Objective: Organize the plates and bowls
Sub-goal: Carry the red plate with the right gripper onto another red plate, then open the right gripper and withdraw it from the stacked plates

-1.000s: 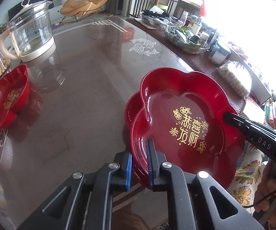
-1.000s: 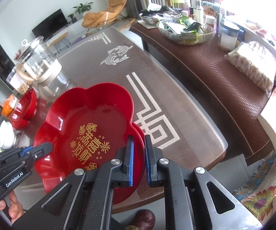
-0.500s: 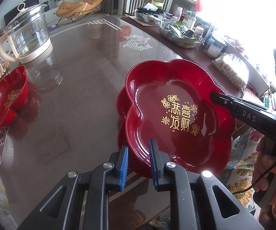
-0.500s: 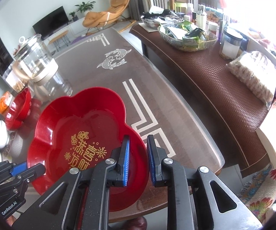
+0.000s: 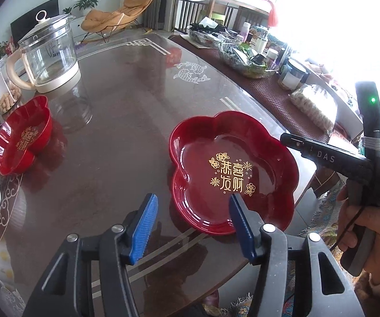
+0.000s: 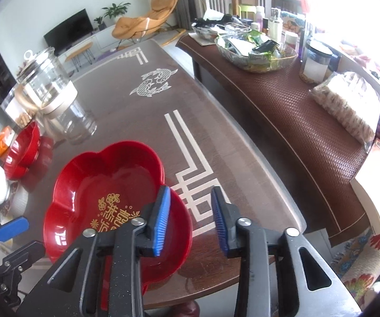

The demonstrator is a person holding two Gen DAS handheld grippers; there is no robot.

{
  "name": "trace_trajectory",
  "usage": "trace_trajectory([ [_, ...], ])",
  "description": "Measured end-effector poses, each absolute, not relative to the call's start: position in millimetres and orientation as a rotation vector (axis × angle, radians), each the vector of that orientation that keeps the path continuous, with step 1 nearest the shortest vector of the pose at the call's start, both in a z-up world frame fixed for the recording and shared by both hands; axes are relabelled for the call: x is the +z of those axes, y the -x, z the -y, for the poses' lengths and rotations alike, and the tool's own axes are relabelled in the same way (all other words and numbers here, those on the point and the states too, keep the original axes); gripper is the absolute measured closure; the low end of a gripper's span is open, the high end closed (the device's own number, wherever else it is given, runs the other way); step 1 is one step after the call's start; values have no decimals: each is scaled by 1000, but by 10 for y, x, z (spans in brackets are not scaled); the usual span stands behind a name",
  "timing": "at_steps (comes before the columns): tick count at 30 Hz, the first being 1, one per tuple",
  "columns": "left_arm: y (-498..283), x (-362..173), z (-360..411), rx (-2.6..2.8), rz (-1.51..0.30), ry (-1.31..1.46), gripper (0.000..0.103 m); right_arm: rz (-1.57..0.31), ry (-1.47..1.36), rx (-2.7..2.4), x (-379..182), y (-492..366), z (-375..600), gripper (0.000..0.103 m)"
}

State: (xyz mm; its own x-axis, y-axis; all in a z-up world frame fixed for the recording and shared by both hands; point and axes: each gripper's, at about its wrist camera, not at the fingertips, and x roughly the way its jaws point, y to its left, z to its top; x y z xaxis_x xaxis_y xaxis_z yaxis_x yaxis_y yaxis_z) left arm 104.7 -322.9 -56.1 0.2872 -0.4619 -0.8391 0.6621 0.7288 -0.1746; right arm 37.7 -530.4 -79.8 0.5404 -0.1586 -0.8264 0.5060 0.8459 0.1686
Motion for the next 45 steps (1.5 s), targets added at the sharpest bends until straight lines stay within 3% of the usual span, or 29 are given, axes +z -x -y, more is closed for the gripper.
trace_trajectory([
  [7, -1118, -517, 2810, -718, -1037, -143, 47, -1023, -579, -313, -1077, -500, 5315, 53],
  [18, -1270, -581, 1517, -511, -1049, -7, 46, -991, -559, -163, -1029, -1109, 4313, 53],
  [21, -1238, -651, 1102, -431, -1046, 23, 32, -927, -466, -206, -734, -1062, 4161, 51],
  [25, -1189, -764, 710, -363, -1054, 90, 25, -877, -351, -206, -393, -907, 3855, 39],
  [29, -1079, -817, 578, -339, -1036, 76, 24, -850, -253, -190, -248, -783, 3423, 34],
  [45, -993, -763, 240, -161, -941, 7, 22, -874, -94, -34, -422, -755, 2185, 34],
])
